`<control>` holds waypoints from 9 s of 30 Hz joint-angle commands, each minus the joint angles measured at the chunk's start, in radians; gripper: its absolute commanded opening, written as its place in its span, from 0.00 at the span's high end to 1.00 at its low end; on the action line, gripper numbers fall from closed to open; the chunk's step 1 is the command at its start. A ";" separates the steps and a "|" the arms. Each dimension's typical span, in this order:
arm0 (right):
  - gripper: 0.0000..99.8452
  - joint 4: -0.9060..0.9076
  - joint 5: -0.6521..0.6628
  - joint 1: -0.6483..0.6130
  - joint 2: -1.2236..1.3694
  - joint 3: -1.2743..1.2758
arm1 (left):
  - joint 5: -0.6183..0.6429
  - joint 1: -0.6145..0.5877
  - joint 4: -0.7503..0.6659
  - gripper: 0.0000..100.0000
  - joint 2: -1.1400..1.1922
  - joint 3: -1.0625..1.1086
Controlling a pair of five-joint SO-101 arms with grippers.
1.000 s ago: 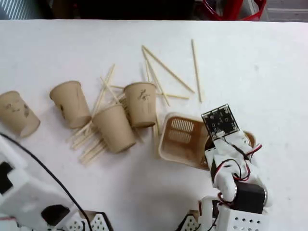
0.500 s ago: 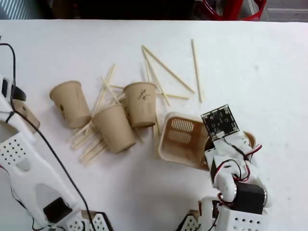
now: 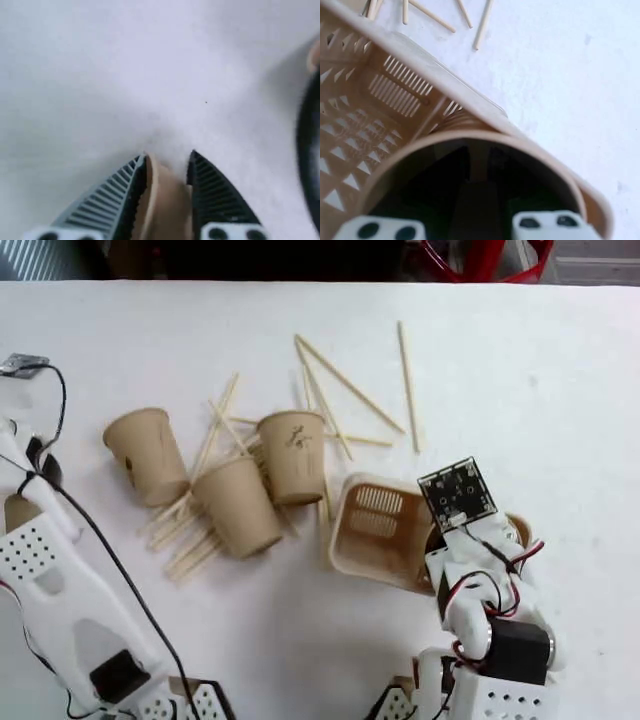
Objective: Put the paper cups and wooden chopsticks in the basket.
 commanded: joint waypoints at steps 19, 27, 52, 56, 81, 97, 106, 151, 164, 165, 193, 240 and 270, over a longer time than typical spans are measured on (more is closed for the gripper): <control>0.93 0.015 0.006 0.375 0.001 -0.028 | 0.327 0.257 0.009 0.98 -1.078 0.026; 0.93 -0.019 0.008 0.148 0.010 -0.086 | 0.381 0.598 -0.018 0.98 -1.428 0.563; 0.76 -0.197 0.008 -0.021 0.002 -0.364 | 0.387 0.601 -0.084 0.98 -1.535 0.855; 0.76 -0.183 0.008 -0.018 0.001 -0.408 | 0.388 0.654 -0.084 0.98 -1.535 0.855; 0.92 0.283 -0.060 0.888 -0.418 -0.245 | 0.608 1.374 -0.399 0.98 -1.526 0.787; 0.88 0.229 -0.060 0.891 -0.455 -0.123 | 0.601 1.529 -0.506 0.98 -1.336 0.784; 0.88 0.051 -0.144 1.036 -0.458 0.066 | 0.598 1.641 -0.465 0.98 -1.162 0.489; 0.88 0.015 -0.167 1.079 -0.461 0.157 | 0.477 1.488 -0.302 0.87 -0.722 -0.229; 0.88 -0.004 -0.167 0.914 -0.456 0.199 | 0.474 0.601 0.002 0.86 -0.708 0.043; 0.88 -0.004 -0.167 0.897 -0.456 0.199 | 0.474 0.565 0.002 0.86 -0.708 0.077; 0.88 -0.065 -0.069 0.773 -0.458 0.506 | 0.310 0.331 -0.158 0.78 -0.453 0.207; 0.88 -0.054 -0.061 0.789 -0.460 0.539 | -0.279 0.375 -0.259 0.75 -0.274 0.198; 0.88 -0.054 -0.061 0.789 -0.460 0.539 | 0.454 0.194 -0.328 0.72 0.031 -0.150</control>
